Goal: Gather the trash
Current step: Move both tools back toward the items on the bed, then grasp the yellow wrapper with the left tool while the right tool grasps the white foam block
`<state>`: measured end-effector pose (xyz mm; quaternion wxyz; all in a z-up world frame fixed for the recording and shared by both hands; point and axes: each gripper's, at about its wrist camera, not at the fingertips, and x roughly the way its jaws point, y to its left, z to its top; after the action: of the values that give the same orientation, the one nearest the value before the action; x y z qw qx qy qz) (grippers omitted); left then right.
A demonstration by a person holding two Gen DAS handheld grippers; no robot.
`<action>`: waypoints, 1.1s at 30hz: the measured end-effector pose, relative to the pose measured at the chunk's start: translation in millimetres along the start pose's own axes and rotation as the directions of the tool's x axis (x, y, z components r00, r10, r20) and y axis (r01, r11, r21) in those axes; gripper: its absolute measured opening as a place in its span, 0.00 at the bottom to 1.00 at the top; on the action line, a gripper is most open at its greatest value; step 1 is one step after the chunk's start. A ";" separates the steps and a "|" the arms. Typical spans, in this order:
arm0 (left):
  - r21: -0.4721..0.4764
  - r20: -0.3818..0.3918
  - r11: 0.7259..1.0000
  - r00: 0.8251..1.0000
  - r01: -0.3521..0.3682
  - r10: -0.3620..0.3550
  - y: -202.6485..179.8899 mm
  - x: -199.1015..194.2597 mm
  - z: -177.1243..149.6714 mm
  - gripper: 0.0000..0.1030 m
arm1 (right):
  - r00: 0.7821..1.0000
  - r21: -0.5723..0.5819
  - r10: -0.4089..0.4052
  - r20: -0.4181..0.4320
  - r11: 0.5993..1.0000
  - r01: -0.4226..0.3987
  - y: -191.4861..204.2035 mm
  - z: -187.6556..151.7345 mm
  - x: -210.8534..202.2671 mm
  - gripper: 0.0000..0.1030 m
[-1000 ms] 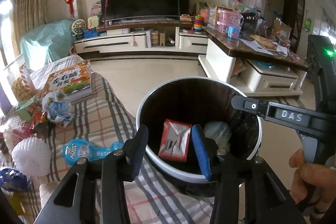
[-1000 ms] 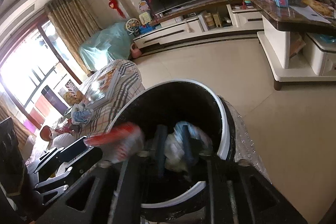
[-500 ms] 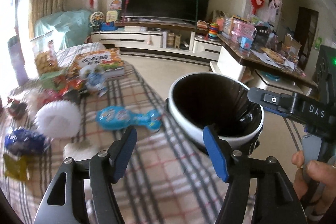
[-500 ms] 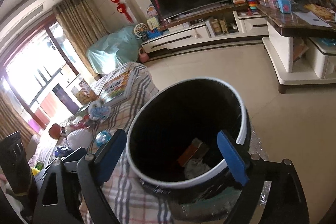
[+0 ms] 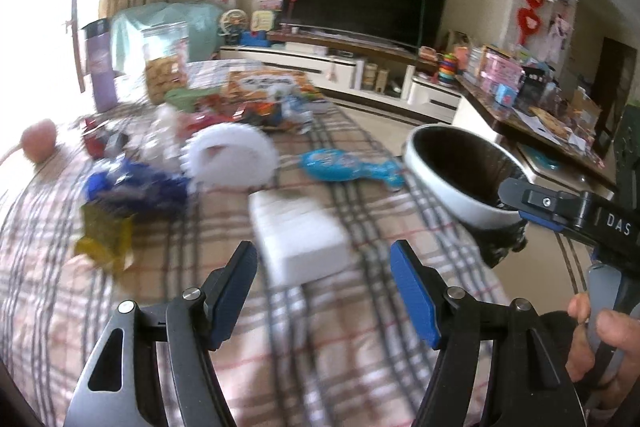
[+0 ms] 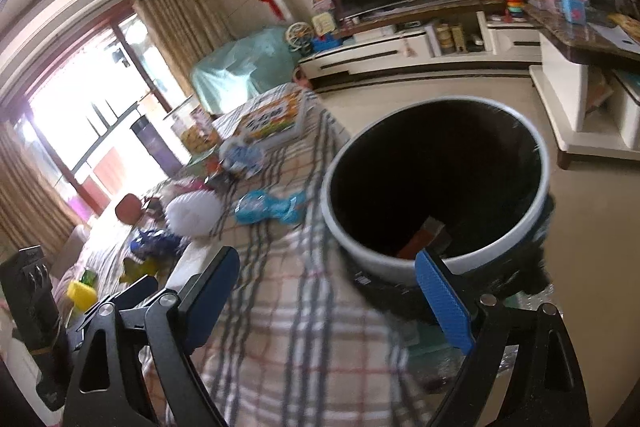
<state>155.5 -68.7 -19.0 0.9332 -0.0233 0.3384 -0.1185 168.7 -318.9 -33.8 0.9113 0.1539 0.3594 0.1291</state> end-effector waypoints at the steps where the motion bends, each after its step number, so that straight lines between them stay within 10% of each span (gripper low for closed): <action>1: -0.007 -0.001 1.000 1.000 -0.006 0.006 1.3 -2.1 0.9 0.66 | 1.000 -0.004 0.006 -0.006 1.000 -0.006 3.9 -2.4 1.7 0.88; 17: -0.156 -0.029 0.976 0.988 -0.152 0.149 66.0 -52.7 -25.6 0.70 | 0.989 -0.110 0.102 -0.110 0.987 -0.114 81.9 -38.6 34.5 0.88; 33: -0.211 -0.066 0.959 0.982 -0.188 0.178 111.4 -16.3 1.4 0.76 | 0.979 -0.159 0.098 -0.180 0.979 -0.127 116.0 -41.3 82.0 0.88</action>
<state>167.1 43.2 -21.6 0.9240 -0.0906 0.3715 0.0054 183.6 -176.1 -69.7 0.8781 0.0840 0.4148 0.2234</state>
